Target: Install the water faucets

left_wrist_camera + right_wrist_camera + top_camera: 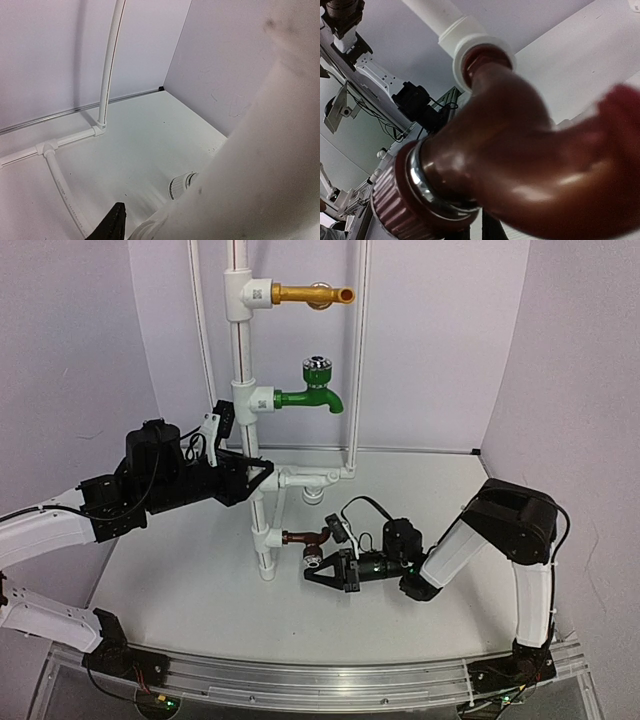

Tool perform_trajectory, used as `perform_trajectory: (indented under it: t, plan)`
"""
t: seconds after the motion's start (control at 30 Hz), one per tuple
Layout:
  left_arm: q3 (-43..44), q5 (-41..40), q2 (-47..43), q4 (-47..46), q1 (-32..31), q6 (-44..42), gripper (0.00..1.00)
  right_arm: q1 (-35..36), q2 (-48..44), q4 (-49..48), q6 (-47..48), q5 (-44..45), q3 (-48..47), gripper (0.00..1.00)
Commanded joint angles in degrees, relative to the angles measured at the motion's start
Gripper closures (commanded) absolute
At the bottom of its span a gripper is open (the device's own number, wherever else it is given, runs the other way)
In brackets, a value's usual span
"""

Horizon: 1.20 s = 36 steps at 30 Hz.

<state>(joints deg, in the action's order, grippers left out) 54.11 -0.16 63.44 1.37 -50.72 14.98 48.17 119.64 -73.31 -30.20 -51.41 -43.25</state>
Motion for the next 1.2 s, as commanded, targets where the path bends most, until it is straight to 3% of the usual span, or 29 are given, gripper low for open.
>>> perform_trajectory:
  t: [0.0,0.2,0.47,1.17]
  plan:
    - [1.5,-3.0,-0.8,-2.4,0.4,-0.7,1.00,0.7,-0.6,-21.7,-1.0,0.3,0.5,0.92]
    - [1.3,-3.2,-0.9,-2.5,0.5,-0.7,1.00,1.1,-6.1,-21.1,1.0,2.3,1.8,0.92]
    - [2.0,-2.6,0.4,-2.8,0.4,-0.9,1.00,1.1,-11.5,-13.4,8.8,4.3,0.6,0.92]
    - [2.2,-2.6,0.5,-2.3,0.5,-1.2,1.00,-1.3,-12.8,-0.3,14.8,12.1,-4.6,0.92]
